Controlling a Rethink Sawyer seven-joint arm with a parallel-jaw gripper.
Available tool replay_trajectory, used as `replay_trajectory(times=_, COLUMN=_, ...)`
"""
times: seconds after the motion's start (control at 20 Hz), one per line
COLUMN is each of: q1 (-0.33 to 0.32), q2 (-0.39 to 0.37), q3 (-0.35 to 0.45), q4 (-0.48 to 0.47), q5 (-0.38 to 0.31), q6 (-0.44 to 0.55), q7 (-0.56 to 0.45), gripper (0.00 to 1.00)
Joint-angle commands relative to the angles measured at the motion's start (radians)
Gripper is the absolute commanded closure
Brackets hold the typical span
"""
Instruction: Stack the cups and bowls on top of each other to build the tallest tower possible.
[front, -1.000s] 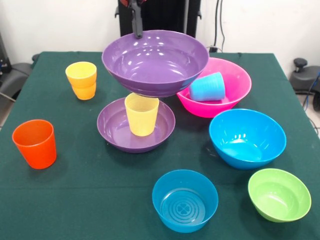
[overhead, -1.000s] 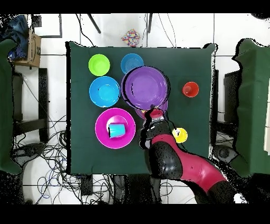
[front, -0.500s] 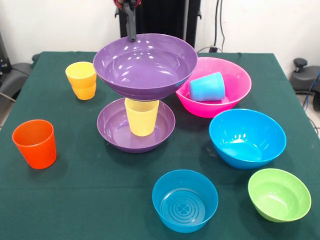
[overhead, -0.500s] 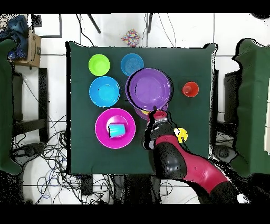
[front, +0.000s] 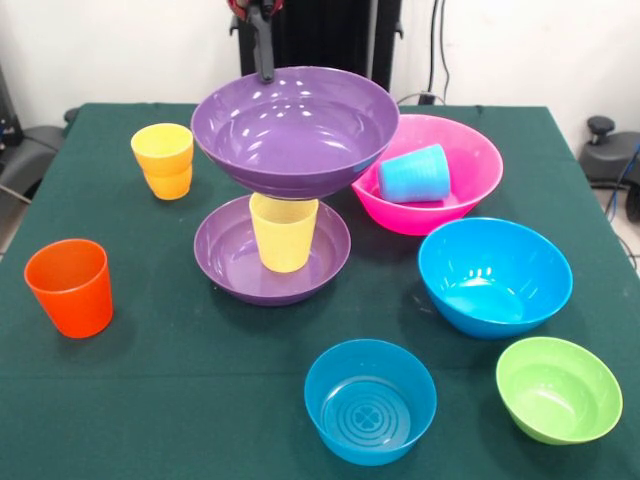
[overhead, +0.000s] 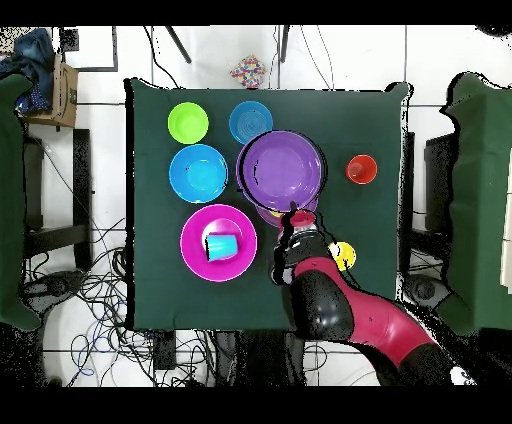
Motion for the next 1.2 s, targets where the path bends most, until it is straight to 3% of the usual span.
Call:
replay_trajectory(times=0.05, q1=-0.005, q2=0.049, q3=0.042, q4=0.004, q5=-0.062, q6=0.006, q7=0.095, gripper=1.0)
replay_trajectory(times=0.8, q1=-0.04, q2=0.082, q3=0.031, q4=-0.028, q5=-0.112, q6=0.03, q7=0.058, gripper=1.0)
replay_trajectory(times=1.2, q1=0.017, q2=0.086, q3=-0.031, q4=-0.035, q5=-0.11, q6=-0.003, q7=0.052, gripper=1.0)
